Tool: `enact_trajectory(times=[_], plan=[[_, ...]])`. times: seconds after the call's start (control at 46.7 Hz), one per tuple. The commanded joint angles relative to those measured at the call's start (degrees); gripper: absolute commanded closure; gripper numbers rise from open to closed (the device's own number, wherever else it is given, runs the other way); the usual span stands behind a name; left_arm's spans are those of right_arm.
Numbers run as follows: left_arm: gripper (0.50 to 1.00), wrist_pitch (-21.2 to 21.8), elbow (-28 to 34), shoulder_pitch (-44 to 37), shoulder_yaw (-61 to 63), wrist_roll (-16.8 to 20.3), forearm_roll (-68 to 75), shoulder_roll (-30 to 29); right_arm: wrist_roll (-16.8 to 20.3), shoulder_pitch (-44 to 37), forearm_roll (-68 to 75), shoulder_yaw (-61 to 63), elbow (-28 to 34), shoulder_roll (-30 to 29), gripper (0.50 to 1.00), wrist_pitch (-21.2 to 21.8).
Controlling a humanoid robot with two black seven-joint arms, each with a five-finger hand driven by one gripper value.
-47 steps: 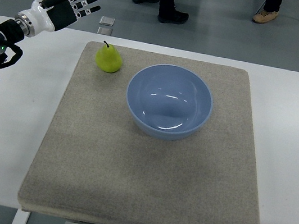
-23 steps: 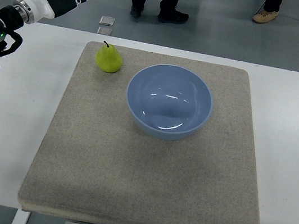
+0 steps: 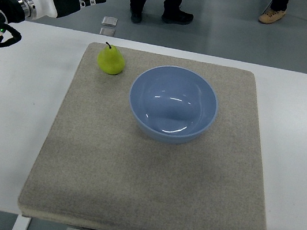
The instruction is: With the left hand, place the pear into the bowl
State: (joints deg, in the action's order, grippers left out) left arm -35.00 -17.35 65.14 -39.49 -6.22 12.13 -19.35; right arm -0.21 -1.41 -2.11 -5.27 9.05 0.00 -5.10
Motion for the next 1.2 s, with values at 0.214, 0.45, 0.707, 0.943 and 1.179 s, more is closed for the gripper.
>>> enact_trajectory(times=[0.214, 0.45, 0.707, 0.943, 1.179], plan=[[0.506, 0.0, -5.0, 2.5, 0.1, 9.9, 28.9, -2.8, 0.0, 0.0, 0.0, 0.0, 0.0, 0.0, 0.576, 0.0], [0.506, 0.0, -9.9, 3.9, 8.0, 16.8, 43.9, -3.5, 0.0, 0.0, 0.0, 0.0, 0.0, 0.0, 0.576, 0.0], [0.506, 8.8, -13.7, 6.0, 22.0, 19.9, 49.1, -3.5, -0.1, 0.0, 0.0, 0.0, 0.0, 0.0, 0.576, 0.0], [0.506, 12.6, -14.5, 6.6, 26.2, 19.9, 56.4, -3.1, 0.0, 0.0, 0.0, 0.0, 0.0, 0.0, 0.576, 0.0], [0.506, 12.9, -14.3, 6.1, 26.2, 19.9, 67.1, -2.8, 0.0, 0.0, 0.0, 0.0, 0.0, 0.0, 0.574, 0.0]])
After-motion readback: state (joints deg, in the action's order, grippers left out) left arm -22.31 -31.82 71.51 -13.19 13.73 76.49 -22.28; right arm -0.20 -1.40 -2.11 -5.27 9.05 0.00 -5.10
